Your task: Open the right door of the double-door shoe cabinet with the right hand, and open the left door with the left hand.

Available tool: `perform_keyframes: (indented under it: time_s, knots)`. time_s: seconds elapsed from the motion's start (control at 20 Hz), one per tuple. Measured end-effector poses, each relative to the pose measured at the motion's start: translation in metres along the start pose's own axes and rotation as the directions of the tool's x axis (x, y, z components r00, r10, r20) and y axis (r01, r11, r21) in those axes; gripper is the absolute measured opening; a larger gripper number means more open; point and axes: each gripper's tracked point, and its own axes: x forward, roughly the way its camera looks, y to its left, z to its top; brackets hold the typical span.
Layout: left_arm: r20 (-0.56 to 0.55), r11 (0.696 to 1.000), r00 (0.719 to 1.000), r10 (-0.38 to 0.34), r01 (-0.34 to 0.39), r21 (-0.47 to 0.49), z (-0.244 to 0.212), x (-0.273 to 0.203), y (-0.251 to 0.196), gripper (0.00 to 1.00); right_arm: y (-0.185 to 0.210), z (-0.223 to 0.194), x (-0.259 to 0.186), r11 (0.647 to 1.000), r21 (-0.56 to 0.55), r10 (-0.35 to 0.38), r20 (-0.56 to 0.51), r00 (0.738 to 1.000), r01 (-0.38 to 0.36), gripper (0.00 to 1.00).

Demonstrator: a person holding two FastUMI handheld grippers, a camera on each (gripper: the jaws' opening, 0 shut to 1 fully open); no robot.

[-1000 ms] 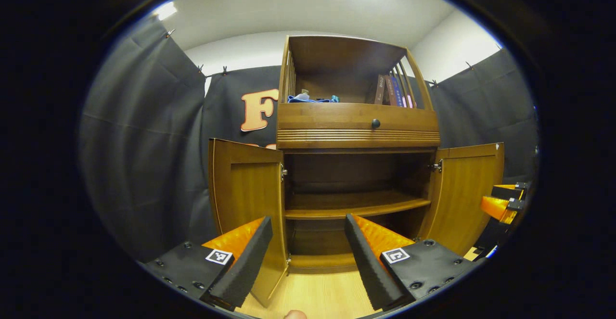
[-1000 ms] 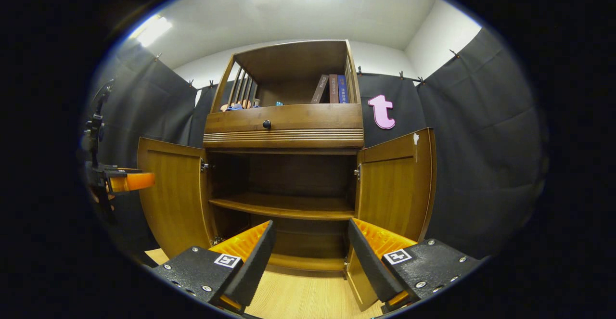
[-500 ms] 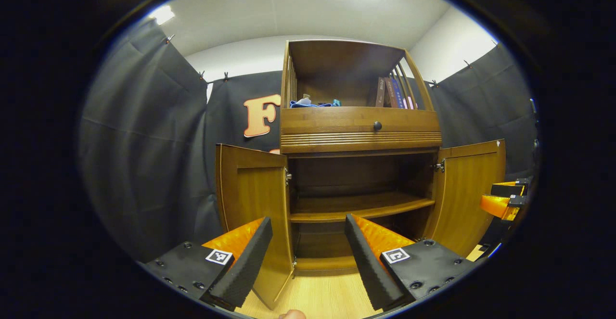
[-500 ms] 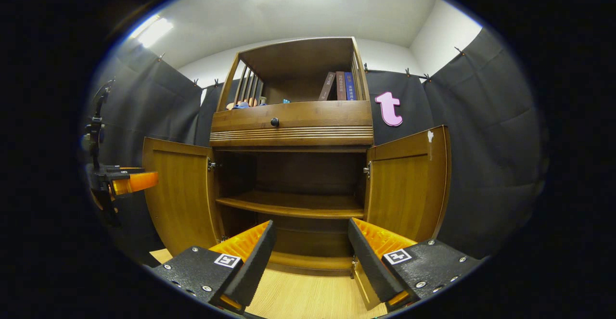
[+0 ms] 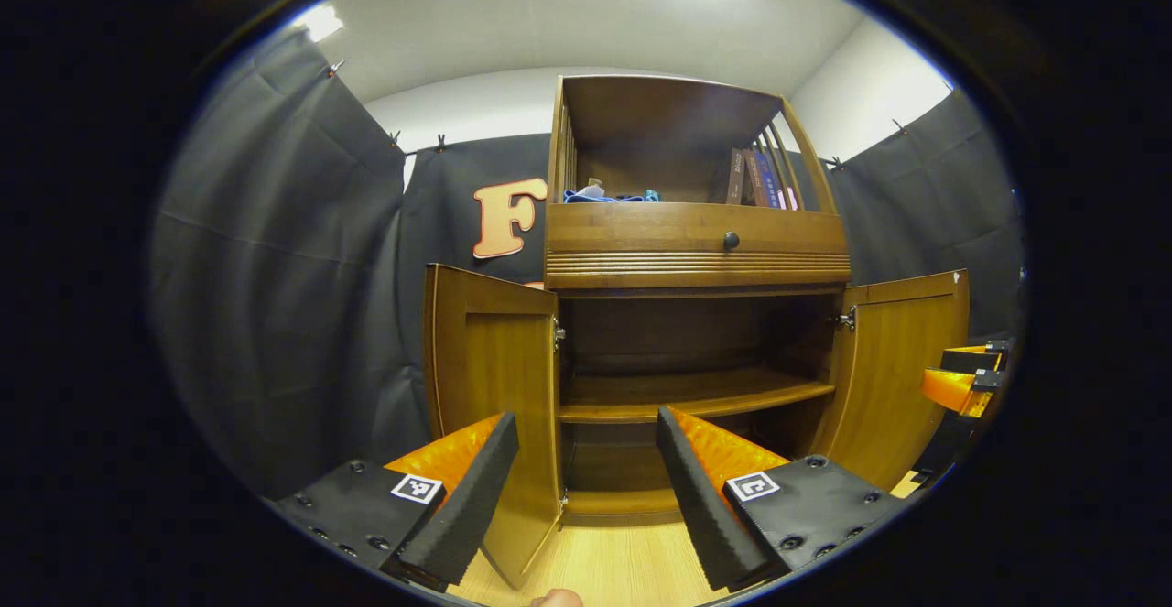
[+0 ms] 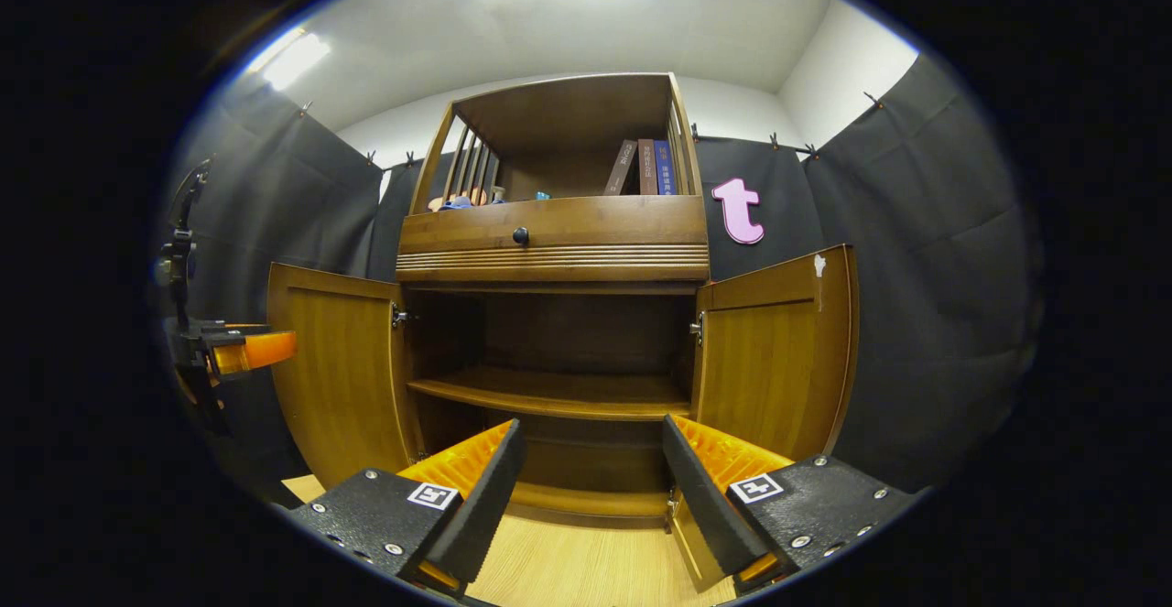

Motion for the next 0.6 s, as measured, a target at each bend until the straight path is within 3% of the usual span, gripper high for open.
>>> perform_keyframes:
  time_s: [0.6]
  knots:
    - [0.021,1.000,1.000,0.004,-0.004,0.004,0.011,-0.001,0.004,0.96,-0.002,0.008,0.000,1.000,-0.003,-0.011,0.012,1.000,0.011,0.92]
